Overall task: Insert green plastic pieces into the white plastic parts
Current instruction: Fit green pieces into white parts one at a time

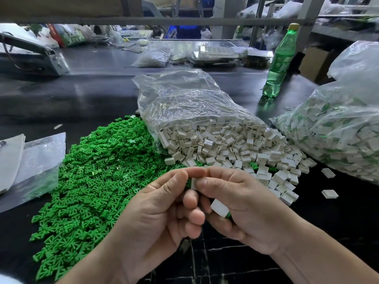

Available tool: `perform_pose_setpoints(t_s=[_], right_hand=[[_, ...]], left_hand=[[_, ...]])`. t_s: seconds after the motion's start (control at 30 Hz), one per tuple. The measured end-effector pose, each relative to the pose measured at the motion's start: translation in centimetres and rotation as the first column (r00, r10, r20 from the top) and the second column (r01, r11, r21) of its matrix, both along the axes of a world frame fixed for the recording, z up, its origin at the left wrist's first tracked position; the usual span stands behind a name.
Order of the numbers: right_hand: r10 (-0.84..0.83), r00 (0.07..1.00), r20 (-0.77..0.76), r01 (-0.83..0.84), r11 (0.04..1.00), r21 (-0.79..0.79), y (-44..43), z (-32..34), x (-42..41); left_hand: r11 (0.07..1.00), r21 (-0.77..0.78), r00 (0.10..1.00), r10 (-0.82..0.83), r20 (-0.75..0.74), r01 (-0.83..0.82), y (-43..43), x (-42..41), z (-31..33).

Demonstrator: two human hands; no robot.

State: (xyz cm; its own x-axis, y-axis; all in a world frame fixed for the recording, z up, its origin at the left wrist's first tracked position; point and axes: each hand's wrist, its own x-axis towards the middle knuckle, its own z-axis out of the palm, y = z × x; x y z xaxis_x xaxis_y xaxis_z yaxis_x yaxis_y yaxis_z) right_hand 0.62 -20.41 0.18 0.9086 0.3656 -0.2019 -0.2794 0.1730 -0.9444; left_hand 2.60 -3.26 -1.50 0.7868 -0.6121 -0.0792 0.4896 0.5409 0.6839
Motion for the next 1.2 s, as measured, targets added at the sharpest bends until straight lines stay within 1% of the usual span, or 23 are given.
perform_pose_setpoints(t_s=[0.07,0.17,0.37,0.5,0.6,0.87,0.97,1.07,1.13,1.2], right_hand=[[-0.006,1.0,0.019,0.006,1.0,0.013,0.0,0.0,0.0],[-0.023,0.999,0.032,0.022,1.0,0.008,0.1,-0.1,-0.2],[-0.022,0.996,0.083,0.02,0.999,0.032,0.0,0.0,-0.1],[-0.03,0.994,0.105,0.027,0.999,0.027,0.0,-0.1,-0.2],[-0.052,0.994,0.095,0.05,0.999,0.015,0.2,-0.3,-0.2],[-0.071,0.99,0.12,0.062,0.995,0.075,0.4,-0.1,-0.5],[-0.078,0.988,0.137,0.069,0.995,0.065,0.5,-0.2,-0.6],[-0.072,0.986,0.153,0.069,0.997,0.022,0.5,-0.4,-0.4],[-0.068,0.987,0.144,0.066,0.998,0.017,0.4,-0.5,-0.3],[-0.038,0.991,0.131,0.034,0.999,0.028,0.3,-0.6,-0.2]], left_hand=[[0.999,-0.03,0.999,0.022,0.04,-0.021,-0.2,-0.1,-0.3],[0.999,-0.016,0.996,0.039,0.085,-0.038,-0.4,-0.2,-0.4],[0.996,-0.085,0.997,0.021,0.07,-0.015,-0.5,-0.4,-0.6],[0.996,-0.091,0.998,0.023,0.055,-0.018,-0.5,-0.3,-0.9],[0.995,-0.09,0.996,0.045,0.079,-0.037,-0.6,-0.3,-0.9],[0.99,-0.119,0.986,0.088,0.143,-0.071,-1.1,-0.8,-0.8],[0.992,-0.092,0.984,0.099,0.149,-0.086,-1.1,-0.8,-0.7],[0.994,-0.043,0.984,0.102,0.147,-0.096,-0.7,-0.4,-0.7],[0.993,0.032,0.976,0.11,0.19,-0.118,-0.4,0.1,-0.8],[0.973,0.157,0.956,0.123,0.266,-0.169,0.2,0.4,-0.9]])
